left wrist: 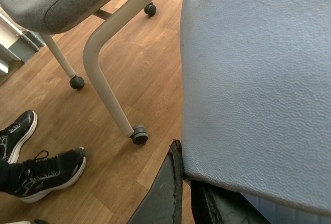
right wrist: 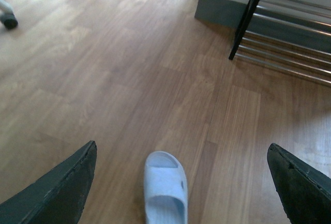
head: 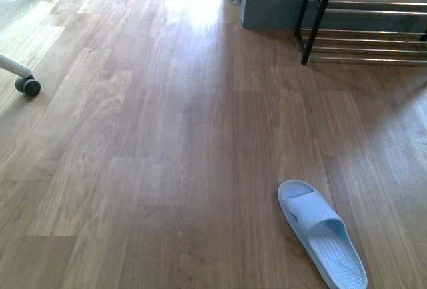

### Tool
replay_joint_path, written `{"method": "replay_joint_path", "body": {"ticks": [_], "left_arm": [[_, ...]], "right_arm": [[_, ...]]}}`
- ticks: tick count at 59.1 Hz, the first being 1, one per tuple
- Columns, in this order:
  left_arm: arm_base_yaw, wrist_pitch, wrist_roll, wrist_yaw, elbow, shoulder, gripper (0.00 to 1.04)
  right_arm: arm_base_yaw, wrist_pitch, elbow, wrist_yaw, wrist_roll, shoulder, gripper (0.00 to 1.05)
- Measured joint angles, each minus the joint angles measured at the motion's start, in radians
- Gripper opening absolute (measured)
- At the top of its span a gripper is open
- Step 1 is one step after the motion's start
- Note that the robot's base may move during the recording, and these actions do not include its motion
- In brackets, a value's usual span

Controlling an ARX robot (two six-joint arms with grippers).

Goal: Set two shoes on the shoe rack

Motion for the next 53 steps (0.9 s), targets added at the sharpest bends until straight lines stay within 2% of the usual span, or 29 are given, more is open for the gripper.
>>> {"method": "replay_joint_path", "body": {"ticks": [9, 13, 22, 33, 53], "left_arm": [[0.000, 0.000, 0.000, 0.001, 0.000, 0.000, 0.02], [0.000, 0.000, 0.000, 0.000, 0.000, 0.000, 0.02], [0.000, 0.000, 0.000, 0.001, 0.000, 0.000, 0.02], [0.000, 0.000, 0.000, 0.000, 0.000, 0.000, 0.02], [0.000, 0.000, 0.000, 0.001, 0.000, 0.000, 0.02]], "right_arm": [[-0.073, 0.364, 0.107, -0.015, -0.262, 0.604, 0.96], [-0.104, 0.435, 0.169, -0.015, -0.335, 0.824, 0.96], [-0.137, 0.484, 0.310, 0.023, -0.433, 1.260, 0.96], [-0.135, 0.541, 0.472, 0.081, -0.513, 1.632, 0.96], [-0.103, 0.557, 0.673, 0.101, -0.501, 1.843, 0.96]]}}
